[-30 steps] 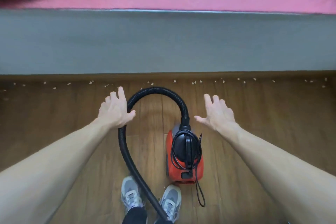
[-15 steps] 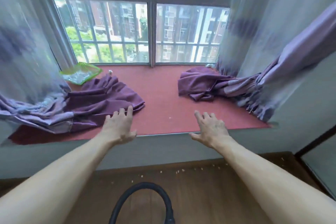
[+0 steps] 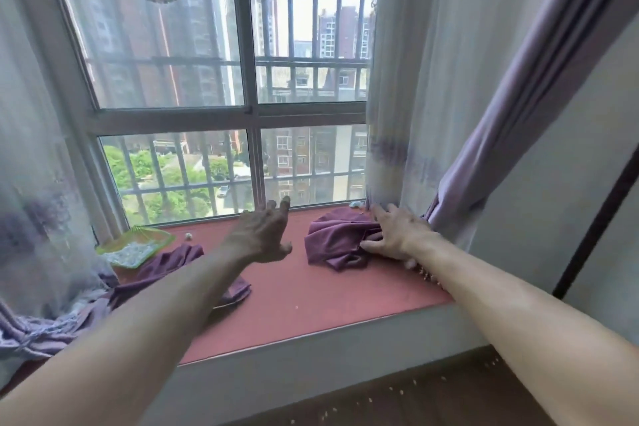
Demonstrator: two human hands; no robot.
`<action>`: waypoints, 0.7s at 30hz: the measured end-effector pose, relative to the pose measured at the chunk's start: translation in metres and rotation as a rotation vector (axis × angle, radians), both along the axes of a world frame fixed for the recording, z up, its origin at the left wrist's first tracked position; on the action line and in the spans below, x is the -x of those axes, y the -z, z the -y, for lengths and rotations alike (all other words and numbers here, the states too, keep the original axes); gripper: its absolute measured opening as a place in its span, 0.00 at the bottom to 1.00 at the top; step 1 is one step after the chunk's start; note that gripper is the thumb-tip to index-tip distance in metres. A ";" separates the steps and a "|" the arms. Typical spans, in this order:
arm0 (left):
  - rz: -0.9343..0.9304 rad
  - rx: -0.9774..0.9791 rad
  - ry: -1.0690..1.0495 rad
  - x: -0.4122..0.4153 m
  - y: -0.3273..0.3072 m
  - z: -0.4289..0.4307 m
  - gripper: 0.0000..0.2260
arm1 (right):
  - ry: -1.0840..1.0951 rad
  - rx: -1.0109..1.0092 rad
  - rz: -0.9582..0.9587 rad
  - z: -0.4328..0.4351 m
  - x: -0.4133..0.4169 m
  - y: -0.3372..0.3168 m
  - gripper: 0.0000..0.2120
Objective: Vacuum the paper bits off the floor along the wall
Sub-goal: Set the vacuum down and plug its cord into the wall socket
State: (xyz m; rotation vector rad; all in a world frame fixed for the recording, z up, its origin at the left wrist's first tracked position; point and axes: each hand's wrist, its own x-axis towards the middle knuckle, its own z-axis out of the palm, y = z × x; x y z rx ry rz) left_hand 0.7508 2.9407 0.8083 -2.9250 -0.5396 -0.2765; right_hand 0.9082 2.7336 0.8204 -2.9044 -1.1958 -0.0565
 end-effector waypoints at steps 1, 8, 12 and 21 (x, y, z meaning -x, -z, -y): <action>0.003 -0.010 0.007 -0.004 -0.009 0.003 0.42 | 0.007 -0.003 0.007 0.004 0.000 -0.010 0.38; -0.006 -0.061 0.090 -0.031 -0.043 0.008 0.43 | 0.104 -0.012 0.030 0.034 -0.001 -0.051 0.40; -0.012 -0.052 0.150 -0.048 -0.045 -0.004 0.43 | 0.175 0.036 0.039 0.035 0.003 -0.059 0.43; -0.030 -0.080 0.403 -0.104 -0.037 -0.061 0.44 | 0.451 0.014 0.009 0.013 0.011 -0.052 0.44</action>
